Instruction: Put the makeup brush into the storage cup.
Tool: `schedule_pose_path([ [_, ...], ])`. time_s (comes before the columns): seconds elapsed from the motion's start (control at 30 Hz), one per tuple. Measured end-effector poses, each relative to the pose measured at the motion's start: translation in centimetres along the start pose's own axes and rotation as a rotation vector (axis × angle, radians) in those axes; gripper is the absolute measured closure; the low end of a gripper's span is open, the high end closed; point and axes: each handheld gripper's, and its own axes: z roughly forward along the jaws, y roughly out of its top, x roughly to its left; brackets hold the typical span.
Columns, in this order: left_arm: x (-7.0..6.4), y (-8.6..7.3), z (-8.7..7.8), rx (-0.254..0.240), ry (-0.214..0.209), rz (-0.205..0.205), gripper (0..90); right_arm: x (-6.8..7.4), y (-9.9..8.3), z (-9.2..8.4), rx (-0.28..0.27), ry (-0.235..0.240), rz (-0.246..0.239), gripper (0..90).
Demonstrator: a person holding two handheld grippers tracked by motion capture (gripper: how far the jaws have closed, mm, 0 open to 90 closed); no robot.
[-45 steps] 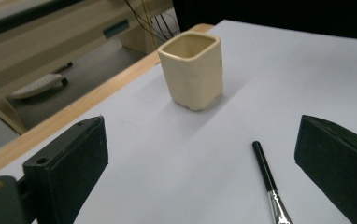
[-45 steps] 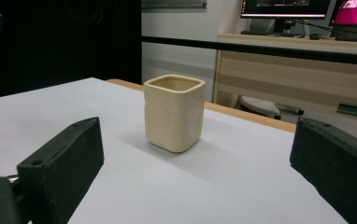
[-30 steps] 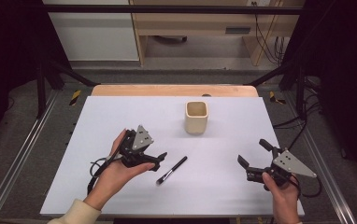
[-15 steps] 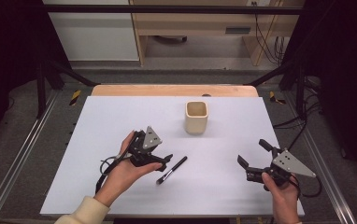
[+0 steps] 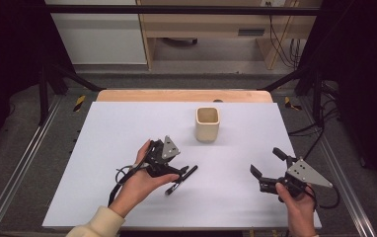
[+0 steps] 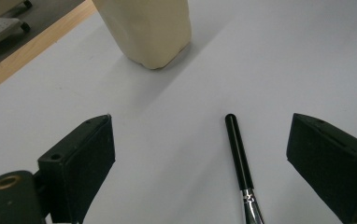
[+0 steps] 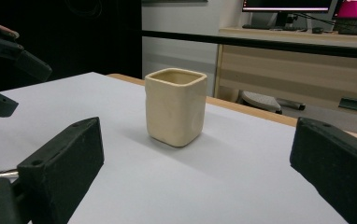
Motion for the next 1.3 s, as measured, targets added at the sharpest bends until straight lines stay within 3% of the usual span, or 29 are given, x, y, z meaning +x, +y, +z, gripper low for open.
schedule_pose_path([
  [0.3, -0.6, 0.2, 1.0, 0.012, -0.027, -0.028, 8.4, 0.0, -0.1, 0.1, 0.009, 0.001, 0.004, 3.3],
  [0.57, -1.0, 0.3, 1.8, 0.027, -0.02, -0.037, 8.9, 0.0, -0.1, 0.0, 0.006, 0.001, 0.005, 3.3],
  [1.3, -1.9, -0.2, 3.5, 0.108, -0.04, -0.019, 9.8, 0.0, -0.1, 0.1, 0.015, 0.006, 0.003, 3.4],
])
